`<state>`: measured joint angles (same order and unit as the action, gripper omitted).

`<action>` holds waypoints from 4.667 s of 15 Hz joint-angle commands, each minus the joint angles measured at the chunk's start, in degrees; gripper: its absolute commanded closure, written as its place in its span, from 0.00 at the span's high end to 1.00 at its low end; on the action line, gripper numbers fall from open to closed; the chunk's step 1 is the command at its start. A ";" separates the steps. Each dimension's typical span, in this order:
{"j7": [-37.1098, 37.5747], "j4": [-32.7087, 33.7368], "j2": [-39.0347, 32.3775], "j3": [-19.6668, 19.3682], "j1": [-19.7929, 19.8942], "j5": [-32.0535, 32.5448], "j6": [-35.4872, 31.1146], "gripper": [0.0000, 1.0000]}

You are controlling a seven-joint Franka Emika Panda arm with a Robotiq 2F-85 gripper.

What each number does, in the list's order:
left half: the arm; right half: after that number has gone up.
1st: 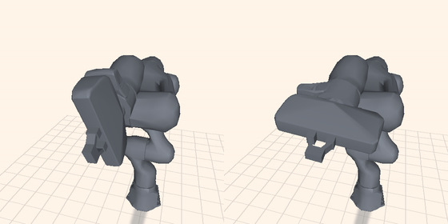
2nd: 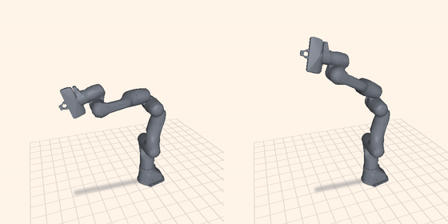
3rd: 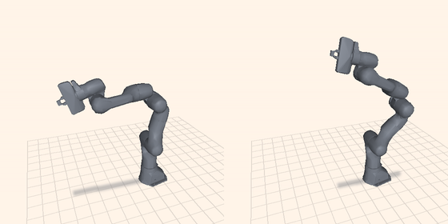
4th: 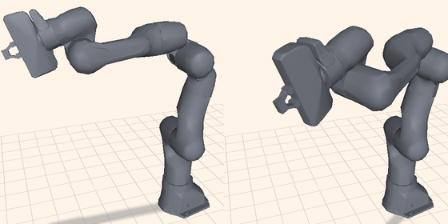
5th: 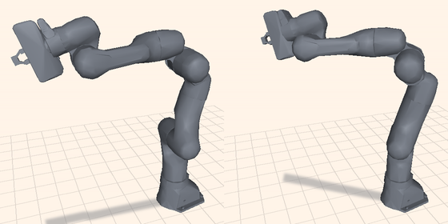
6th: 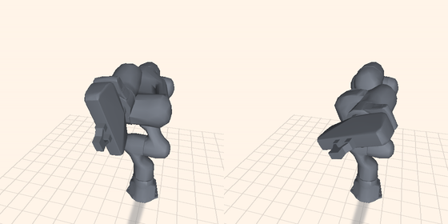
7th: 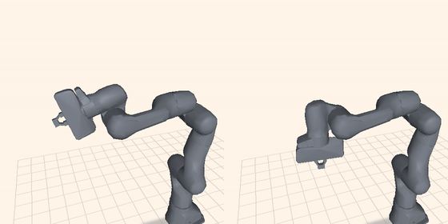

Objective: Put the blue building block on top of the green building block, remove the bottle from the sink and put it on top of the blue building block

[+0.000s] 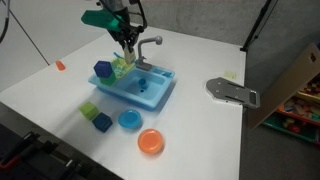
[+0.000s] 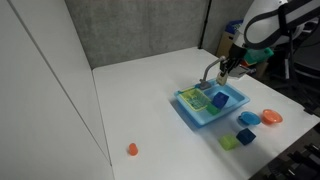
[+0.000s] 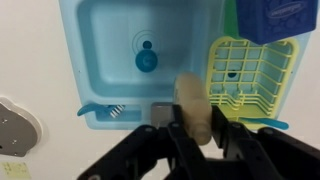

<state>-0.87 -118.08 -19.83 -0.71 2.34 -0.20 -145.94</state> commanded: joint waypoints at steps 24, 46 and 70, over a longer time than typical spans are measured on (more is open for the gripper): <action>-11.90 -12.68 15.07 3.50 -2.19 -5.48 8.57 0.10; -16.12 -14.46 12.12 4.86 -2.62 -6.73 1.58 0.26; -7.93 -6.47 15.90 3.03 -2.99 -2.07 13.45 1.00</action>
<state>-11.77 -126.62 -5.82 3.08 -0.48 -4.12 -137.18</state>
